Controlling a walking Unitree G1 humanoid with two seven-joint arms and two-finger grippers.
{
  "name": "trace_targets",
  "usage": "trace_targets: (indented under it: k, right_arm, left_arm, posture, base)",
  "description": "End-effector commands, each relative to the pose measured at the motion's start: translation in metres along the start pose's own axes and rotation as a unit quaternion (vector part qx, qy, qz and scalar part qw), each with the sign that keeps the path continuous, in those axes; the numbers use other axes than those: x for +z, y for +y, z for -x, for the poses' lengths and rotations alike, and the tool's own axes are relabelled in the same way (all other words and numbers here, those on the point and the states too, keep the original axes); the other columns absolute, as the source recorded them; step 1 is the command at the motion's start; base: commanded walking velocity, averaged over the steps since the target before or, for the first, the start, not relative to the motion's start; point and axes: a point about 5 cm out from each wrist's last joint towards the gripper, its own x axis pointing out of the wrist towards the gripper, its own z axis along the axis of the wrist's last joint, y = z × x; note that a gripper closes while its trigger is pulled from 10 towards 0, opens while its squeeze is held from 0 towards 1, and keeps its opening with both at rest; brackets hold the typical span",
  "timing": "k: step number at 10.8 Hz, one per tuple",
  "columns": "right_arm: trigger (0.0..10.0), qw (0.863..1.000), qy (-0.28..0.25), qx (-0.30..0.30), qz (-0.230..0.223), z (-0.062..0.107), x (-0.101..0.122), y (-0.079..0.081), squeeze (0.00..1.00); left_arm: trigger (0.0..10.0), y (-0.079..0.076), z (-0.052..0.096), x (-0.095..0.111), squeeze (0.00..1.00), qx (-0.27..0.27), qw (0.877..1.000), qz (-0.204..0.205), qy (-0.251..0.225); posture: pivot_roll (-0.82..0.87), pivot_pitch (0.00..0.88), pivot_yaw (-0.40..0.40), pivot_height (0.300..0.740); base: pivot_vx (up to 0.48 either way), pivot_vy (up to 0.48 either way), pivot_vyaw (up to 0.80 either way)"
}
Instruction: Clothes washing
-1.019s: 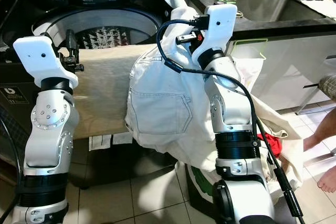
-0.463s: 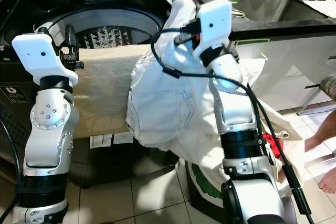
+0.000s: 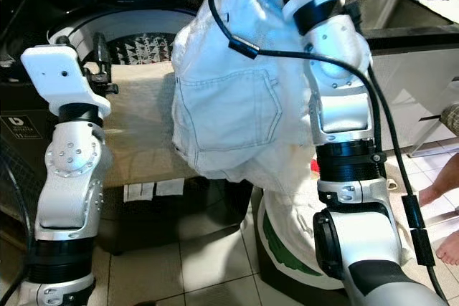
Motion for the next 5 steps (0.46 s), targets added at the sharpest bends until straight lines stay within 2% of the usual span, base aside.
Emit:
trace_targets:
  k: [1, 3, 5]
  right_arm:
    - [0.0, 1.0, -0.014, -0.001, 0.005, 0.002, 0.002, 0.004, 0.0]
    - [0.0, 1.0, 0.013, 0.021, 0.003, 0.014, -0.011, 0.019, 0.0]
    - [0.0, 0.999, 0.035, 0.019, 0.011, 0.018, -0.019, 0.023, 0.0]
  left_arm:
    - [10.0, -0.005, -0.003, 0.0, 0.0, 0.003, 1.0, -0.004, 0.002]
    - [10.0, -0.005, -0.001, -0.001, 0.0, -0.003, 1.0, -0.003, 0.006]
    - [10.0, -0.007, -0.001, -0.002, 0.0, -0.007, 1.0, -0.005, 0.008]
  posture:
    - [0.07, 0.0, -0.039, 0.74]
    - [0.07, 0.0, -0.038, 0.74]
    - [0.07, 0.0, -0.036, 0.74]
  base:
    - [0.0, 0.0, 0.0]
    - [0.262, 0.0, 0.0]
    - [0.0, 0.0, 0.71]
